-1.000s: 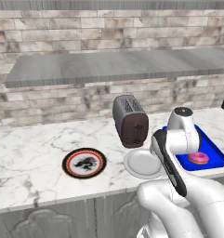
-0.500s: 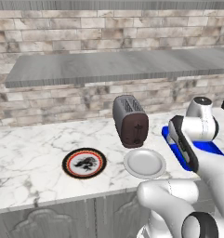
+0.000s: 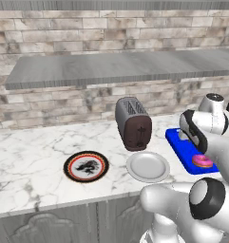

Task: Move the dessert items from the plates to the tray.

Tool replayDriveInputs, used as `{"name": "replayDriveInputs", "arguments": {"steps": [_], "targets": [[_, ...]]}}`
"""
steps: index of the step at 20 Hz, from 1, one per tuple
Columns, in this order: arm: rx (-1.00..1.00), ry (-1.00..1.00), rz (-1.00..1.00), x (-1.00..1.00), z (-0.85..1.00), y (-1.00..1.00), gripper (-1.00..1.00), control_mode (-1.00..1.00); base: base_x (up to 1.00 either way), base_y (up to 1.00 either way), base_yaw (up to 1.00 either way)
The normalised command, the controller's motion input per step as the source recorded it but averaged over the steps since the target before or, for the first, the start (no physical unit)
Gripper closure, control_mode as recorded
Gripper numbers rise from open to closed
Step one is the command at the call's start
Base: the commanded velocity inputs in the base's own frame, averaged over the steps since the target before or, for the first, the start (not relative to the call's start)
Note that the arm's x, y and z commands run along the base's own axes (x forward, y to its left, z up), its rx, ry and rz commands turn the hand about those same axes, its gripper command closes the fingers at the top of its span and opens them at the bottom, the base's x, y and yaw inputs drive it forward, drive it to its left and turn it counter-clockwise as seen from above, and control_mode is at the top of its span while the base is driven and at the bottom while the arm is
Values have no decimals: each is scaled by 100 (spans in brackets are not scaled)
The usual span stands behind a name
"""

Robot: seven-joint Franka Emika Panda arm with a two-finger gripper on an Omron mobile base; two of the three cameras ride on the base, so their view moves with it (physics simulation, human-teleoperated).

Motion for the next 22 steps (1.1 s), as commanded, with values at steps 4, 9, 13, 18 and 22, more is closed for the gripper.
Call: {"name": "replayDriveInputs", "arguments": {"steps": [4,9,13,18,22], "targets": [[0,0,0,37,-7,-50,100,-100,0,0,0],[0,0,1,27,-17,-39,100,-100,0,0,0],[0,0,0,21,-27,-20,100,-100,0,0,0],[0,0,0,17,-31,-7,100,-100,0,0,0],[0,0,0,11,-41,0,100,-100,0,0,0]]}}
